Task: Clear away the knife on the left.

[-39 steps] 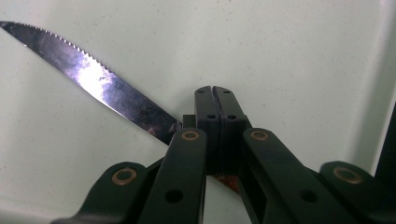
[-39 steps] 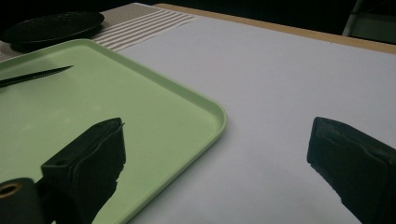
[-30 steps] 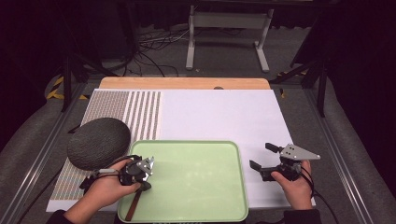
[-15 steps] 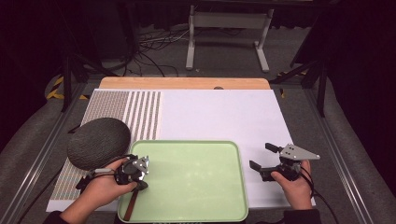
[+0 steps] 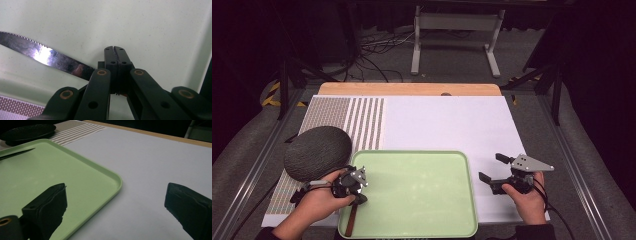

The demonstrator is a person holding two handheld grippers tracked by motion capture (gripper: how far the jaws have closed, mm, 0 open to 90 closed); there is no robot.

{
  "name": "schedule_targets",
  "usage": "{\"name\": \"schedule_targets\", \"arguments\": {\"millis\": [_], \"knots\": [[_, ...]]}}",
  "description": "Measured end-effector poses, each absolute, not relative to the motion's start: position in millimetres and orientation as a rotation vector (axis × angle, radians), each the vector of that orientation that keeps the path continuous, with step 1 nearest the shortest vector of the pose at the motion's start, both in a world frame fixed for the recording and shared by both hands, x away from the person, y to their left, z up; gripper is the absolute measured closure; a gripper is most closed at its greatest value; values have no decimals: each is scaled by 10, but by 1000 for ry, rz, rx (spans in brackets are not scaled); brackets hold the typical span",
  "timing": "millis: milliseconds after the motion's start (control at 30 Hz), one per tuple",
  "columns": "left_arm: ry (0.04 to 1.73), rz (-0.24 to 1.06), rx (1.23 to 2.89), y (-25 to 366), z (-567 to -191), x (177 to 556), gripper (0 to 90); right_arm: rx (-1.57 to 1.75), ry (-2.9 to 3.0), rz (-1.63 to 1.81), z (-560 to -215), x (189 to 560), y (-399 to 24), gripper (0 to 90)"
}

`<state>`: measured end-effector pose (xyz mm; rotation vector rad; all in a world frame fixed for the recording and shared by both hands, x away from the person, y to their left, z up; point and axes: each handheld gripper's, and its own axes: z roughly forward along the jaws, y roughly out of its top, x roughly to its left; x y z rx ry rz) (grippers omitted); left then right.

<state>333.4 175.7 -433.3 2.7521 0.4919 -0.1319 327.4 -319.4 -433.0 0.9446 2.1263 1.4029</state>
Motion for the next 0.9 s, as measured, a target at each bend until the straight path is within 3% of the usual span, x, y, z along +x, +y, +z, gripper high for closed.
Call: {"name": "schedule_targets", "arguments": {"millis": [767,900], "knots": [[512,-129,2743,1809,-4325,3337,900,938,2137,1395,-4337,3281,-3178,53],[525,-126,2700,1828,-4283,3350,840,940,2136,1392,-4340,3283,-3180,53]]}}
